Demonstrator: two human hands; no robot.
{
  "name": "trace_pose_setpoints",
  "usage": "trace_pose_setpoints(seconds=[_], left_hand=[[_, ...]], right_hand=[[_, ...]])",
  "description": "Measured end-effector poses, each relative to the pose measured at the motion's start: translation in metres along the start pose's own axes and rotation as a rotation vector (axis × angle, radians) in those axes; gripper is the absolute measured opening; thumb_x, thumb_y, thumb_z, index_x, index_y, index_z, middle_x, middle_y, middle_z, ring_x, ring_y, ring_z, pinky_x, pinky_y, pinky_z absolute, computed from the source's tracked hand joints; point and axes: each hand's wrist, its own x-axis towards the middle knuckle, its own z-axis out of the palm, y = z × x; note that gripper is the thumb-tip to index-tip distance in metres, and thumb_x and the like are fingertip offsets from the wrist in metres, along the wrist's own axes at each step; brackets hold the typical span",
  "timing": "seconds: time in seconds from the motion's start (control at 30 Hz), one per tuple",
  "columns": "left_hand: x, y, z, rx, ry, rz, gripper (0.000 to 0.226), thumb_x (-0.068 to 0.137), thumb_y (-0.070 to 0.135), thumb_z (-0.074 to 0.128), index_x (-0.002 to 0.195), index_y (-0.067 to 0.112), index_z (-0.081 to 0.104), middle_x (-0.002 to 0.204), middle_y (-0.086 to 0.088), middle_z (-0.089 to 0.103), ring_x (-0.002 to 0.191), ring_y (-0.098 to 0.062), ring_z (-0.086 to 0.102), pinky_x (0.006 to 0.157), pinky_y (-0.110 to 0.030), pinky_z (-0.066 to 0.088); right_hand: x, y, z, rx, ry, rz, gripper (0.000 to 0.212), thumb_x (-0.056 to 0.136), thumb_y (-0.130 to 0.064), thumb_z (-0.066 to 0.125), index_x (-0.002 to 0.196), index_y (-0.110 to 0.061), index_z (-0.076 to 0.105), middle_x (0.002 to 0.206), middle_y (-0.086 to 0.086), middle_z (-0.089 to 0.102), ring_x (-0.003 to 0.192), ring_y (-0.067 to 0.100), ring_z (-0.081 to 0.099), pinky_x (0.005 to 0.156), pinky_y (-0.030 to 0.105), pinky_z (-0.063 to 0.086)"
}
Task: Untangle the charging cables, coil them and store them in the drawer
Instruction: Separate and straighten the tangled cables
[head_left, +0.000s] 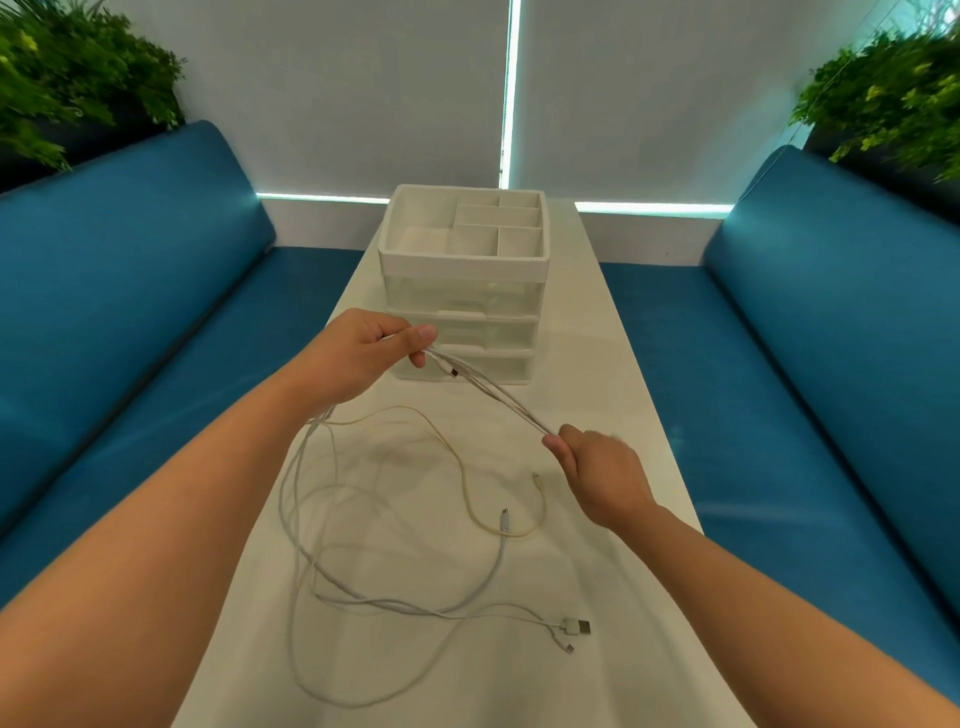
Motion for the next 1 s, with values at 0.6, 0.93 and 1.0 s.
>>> trace_pose_setpoints(seconds=[0.6, 0.93, 1.0], left_hand=[[0.008, 0.008, -0.026, -0.042, -0.001, 0.086, 0.036, 0.093, 0.048, 0.055, 0.078, 0.021, 0.074, 0.094, 0.020, 0.066, 0.086, 0.004, 0.055, 0.073, -0.016, 0.039], [0.000, 0.009, -0.029, -0.047, 0.000, 0.119, 0.035, 0.093, 0.047, 0.056, 0.078, 0.021, 0.074, 0.098, 0.015, 0.067, 0.091, -0.002, 0.057, 0.074, -0.016, 0.040], [-0.002, 0.010, -0.029, -0.040, -0.007, 0.123, 0.035, 0.092, 0.046, 0.056, 0.078, 0.020, 0.073, 0.099, 0.017, 0.066, 0.092, 0.000, 0.056, 0.075, -0.016, 0.041]], right_hand=[[0.007, -0.040, 0.004, 0.278, 0.077, 0.044, 0.037, 0.101, -0.042, 0.026, 0.080, -0.013, 0.036, 0.059, -0.002, 0.045, 0.058, 0.026, 0.047, 0.055, 0.036, 0.035], [0.002, -0.036, 0.008, 0.477, 0.019, 0.066, 0.052, 0.088, -0.067, 0.028, 0.075, -0.018, 0.035, 0.059, -0.004, 0.042, 0.055, 0.017, 0.039, 0.054, 0.032, 0.032], [-0.001, -0.037, 0.008, 0.355, -0.049, 0.050, 0.047, 0.089, -0.063, 0.024, 0.080, -0.019, 0.036, 0.062, -0.004, 0.048, 0.059, 0.022, 0.047, 0.057, 0.035, 0.037]])
